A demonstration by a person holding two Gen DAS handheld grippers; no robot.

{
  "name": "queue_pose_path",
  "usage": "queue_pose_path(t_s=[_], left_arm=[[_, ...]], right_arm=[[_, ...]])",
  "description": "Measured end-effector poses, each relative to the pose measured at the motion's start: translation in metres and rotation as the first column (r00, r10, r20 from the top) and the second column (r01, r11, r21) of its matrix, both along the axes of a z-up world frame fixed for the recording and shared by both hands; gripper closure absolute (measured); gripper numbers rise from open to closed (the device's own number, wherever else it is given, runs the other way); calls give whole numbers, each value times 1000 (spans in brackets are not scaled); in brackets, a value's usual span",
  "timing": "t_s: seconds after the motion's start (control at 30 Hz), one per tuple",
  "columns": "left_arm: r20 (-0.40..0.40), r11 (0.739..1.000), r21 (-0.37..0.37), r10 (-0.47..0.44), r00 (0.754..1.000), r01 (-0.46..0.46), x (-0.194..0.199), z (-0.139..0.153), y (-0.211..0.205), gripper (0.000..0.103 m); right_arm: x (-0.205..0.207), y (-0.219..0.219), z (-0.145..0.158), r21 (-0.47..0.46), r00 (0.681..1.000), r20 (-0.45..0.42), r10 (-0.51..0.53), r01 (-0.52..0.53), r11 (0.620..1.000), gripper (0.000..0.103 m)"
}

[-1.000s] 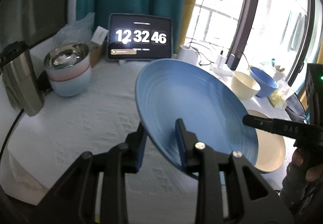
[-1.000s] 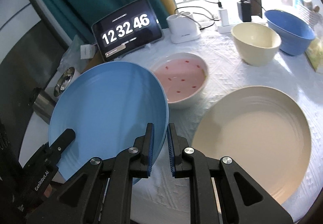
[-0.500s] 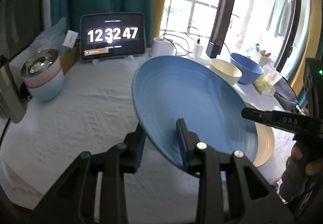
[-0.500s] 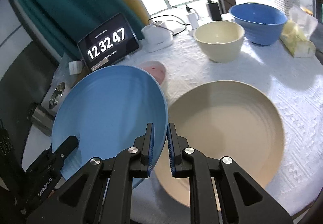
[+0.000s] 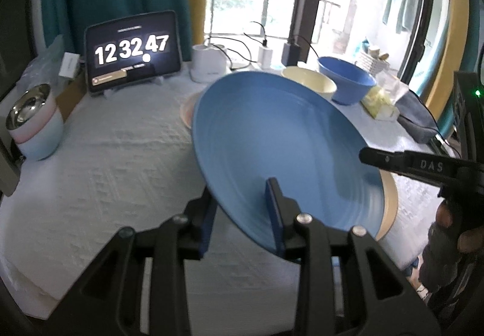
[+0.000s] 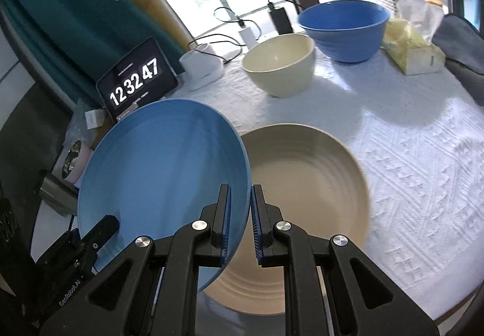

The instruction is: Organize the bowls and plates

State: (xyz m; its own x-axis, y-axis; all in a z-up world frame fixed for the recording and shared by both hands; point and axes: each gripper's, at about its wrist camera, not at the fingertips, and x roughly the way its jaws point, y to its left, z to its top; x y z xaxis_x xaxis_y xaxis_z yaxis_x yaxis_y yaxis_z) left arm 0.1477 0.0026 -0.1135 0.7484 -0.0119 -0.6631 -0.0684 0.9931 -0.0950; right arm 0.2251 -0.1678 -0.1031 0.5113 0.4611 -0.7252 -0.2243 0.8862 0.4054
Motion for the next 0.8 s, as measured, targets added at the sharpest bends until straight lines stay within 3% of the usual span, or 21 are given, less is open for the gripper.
queue_pose_path(t_s=[0.8], left_arm=[[-111,995,3,-103,988,104,32,-27,-59,67]], right_arm=[[4,-73,-24,25,994,-44,-104,106,994,89]])
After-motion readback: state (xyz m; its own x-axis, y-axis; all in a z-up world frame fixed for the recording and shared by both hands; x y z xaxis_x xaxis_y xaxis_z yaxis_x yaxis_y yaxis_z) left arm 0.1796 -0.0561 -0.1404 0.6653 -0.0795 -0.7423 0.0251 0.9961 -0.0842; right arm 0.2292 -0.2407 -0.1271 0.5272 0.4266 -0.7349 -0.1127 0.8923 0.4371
